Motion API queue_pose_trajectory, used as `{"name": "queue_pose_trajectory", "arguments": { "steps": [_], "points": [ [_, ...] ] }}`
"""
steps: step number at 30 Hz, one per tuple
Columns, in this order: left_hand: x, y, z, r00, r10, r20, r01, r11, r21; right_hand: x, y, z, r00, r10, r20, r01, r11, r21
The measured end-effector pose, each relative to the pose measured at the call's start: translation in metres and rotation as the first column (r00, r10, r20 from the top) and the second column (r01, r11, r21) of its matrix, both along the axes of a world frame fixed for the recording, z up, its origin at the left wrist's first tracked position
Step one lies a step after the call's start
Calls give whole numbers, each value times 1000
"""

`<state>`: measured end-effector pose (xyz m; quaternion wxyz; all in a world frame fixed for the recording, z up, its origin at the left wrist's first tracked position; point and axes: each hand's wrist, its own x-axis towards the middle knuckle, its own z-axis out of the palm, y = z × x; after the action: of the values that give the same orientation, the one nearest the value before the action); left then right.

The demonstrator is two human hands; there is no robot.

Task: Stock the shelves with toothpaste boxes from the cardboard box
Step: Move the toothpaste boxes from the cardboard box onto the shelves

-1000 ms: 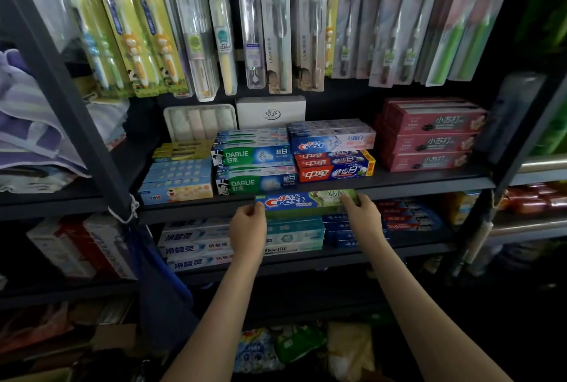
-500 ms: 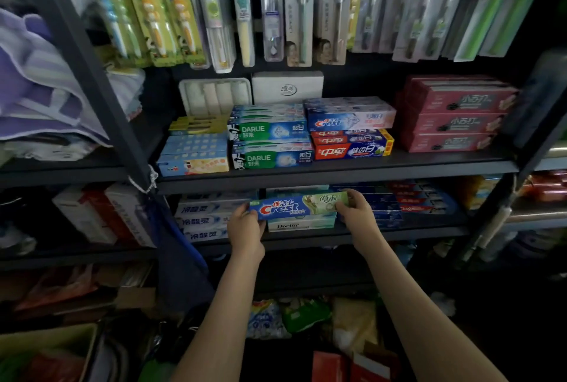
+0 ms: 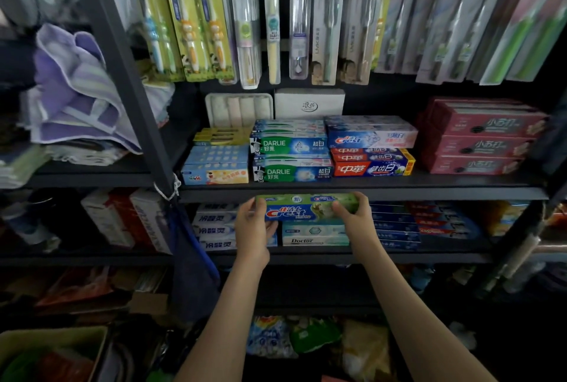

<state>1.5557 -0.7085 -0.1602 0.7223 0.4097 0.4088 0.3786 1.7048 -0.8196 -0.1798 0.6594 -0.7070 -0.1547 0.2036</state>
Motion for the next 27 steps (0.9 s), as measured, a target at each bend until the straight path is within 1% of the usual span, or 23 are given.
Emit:
{"name": "queue_pose_trajectory", "arguments": {
  "steps": [4, 8, 11, 16, 18, 20, 21, 23, 25, 27],
  "points": [
    [-4, -3, -6, 998, 60, -36, -63, 994, -88, -4, -3, 0, 990, -15, -139, 32, 993, 118],
    [-15, 1, -10, 995, 93, -44, -99, 980, -175, -14, 0, -6, 976, -58, -212, 92, 984, 153],
    [-24, 8, -10, 990, 129, -62, -137, 978, -158, -23, 7, -9, 967, -93, -237, 130, 980, 147],
    [-40, 23, -4, 980, 192, -45, -195, 979, -64, -40, 25, 2, 965, -23, -262, 75, 979, 190],
    [-40, 26, 0, 970, 215, -109, -214, 977, 27, -41, 28, 12, 981, -4, -196, 40, 983, 180],
    [-36, 26, 8, 947, 239, -216, -203, 963, 177, -36, 26, 21, 993, -8, -117, 28, 985, 168],
    [-31, 24, 14, 934, 241, -263, -175, 952, 252, -31, 23, 25, 997, -15, -77, 27, 987, 160],
    [-18, 17, 28, 903, 214, -372, -62, 923, 379, -15, 15, 32, 999, -44, -9, 44, 990, 134],
    [1, 9, 42, 874, 148, -463, 81, 895, 438, 7, 5, 39, 996, -86, 34, 82, 991, 109],
    [25, 0, 54, 823, 104, -558, 229, 838, 495, 30, -7, 45, 990, -122, 70, 116, 990, 77]
  ]
}}
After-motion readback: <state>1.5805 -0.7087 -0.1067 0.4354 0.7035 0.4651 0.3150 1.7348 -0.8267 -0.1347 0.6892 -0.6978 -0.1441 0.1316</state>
